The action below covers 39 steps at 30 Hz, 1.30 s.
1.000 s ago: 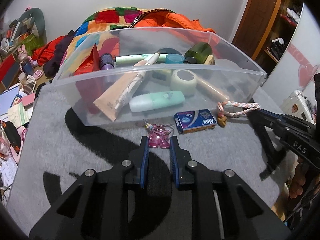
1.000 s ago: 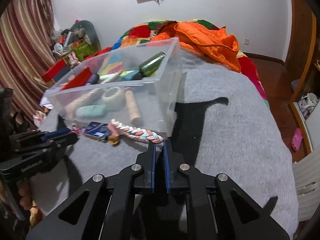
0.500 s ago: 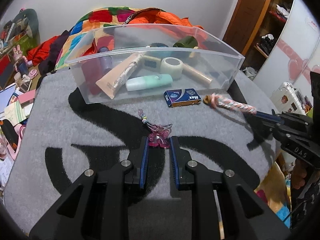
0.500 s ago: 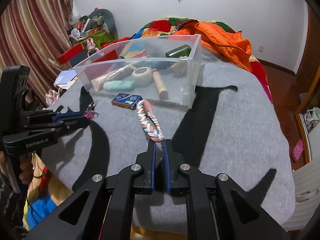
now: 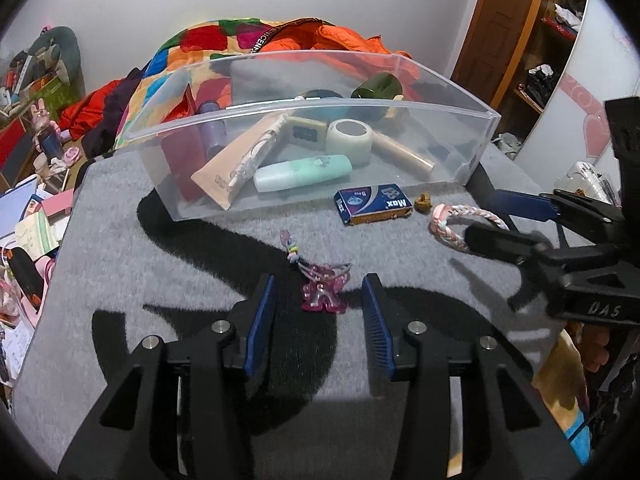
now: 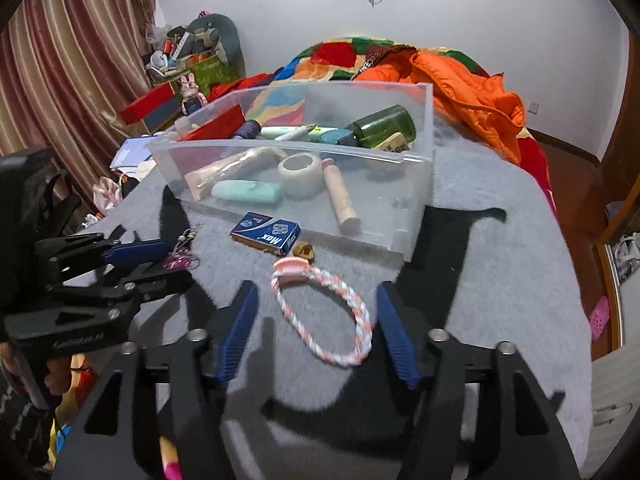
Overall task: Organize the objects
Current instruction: 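Grasp the braided rope ring with the right tool while the left tool grasps the pink charm, then drop the rope ring into the box while the left tool drops the pink charm in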
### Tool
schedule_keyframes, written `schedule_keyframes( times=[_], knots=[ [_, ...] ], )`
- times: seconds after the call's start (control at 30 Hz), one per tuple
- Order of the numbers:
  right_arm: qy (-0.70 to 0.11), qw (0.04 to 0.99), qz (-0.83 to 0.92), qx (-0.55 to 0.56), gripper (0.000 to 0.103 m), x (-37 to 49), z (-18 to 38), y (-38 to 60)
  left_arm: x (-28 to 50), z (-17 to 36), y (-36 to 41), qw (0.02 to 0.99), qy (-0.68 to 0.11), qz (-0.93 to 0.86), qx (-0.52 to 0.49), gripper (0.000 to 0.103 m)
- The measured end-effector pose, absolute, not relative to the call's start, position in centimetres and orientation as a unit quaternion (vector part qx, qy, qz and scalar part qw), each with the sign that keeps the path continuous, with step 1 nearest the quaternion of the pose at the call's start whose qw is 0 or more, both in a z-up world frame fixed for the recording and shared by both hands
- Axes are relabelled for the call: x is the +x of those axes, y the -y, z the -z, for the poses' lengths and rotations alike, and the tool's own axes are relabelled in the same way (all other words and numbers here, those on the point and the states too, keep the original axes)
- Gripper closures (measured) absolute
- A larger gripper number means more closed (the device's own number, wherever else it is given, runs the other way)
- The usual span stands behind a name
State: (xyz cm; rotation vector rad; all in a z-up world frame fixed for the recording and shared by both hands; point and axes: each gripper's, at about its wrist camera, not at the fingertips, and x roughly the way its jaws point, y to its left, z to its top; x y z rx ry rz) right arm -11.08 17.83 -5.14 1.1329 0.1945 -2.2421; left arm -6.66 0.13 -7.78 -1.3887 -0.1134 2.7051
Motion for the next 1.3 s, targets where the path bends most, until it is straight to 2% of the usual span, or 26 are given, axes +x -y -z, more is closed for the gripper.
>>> schedule_keyframes(
  times=[0.03,0.17,0.2,0.23,0.27,0.3,0.37,0.6,1.3],
  knots=[
    [-0.074,0.307,0.844,0.433,0.039,-11.4,5.4,-17.5,-6.7,7.8,-0.2,0.049,0.034,-0.889,-0.454,0.06],
    [-0.082,0.305,0.841,0.44,0.039,-12.0,6.4,-16.3,-6.8,7.9,-0.2,0.045,0.032,-0.894,-0.445,0.081],
    [-0.09,0.301,0.843,0.437,0.039,-11.8,6.7,-16.0,-6.8,7.9,0.1,0.046,0.037,-0.894,-0.444,0.082],
    [-0.101,0.297,0.845,0.434,0.046,-11.6,7.0,-15.7,-6.8,7.9,0.3,0.047,0.042,-0.894,-0.444,0.082],
    [-0.111,0.289,0.85,0.426,0.057,-11.4,7.0,-15.5,-6.7,7.8,0.5,0.048,0.047,-0.894,-0.444,0.082],
    [-0.116,0.287,0.853,0.421,0.062,-11.2,7.0,-15.4,-6.6,7.8,0.6,0.046,0.047,-0.894,-0.443,0.082],
    [-0.103,0.29,0.852,0.423,0.091,-11.2,6.8,-15.7,-6.3,7.6,0.6,0.043,0.043,-0.895,-0.441,0.082],
    [-0.07,0.299,0.856,0.416,0.094,-10.8,5.9,-16.8,-5.6,6.1,0.6,0.043,0.05,-0.903,-0.425,0.082],
    [-0.032,0.32,0.889,0.326,0.094,-10.9,-2.0,-17.0,-7.3,-0.4,2.1,0.036,0.085,-0.929,-0.358,0.082]
  ],
)
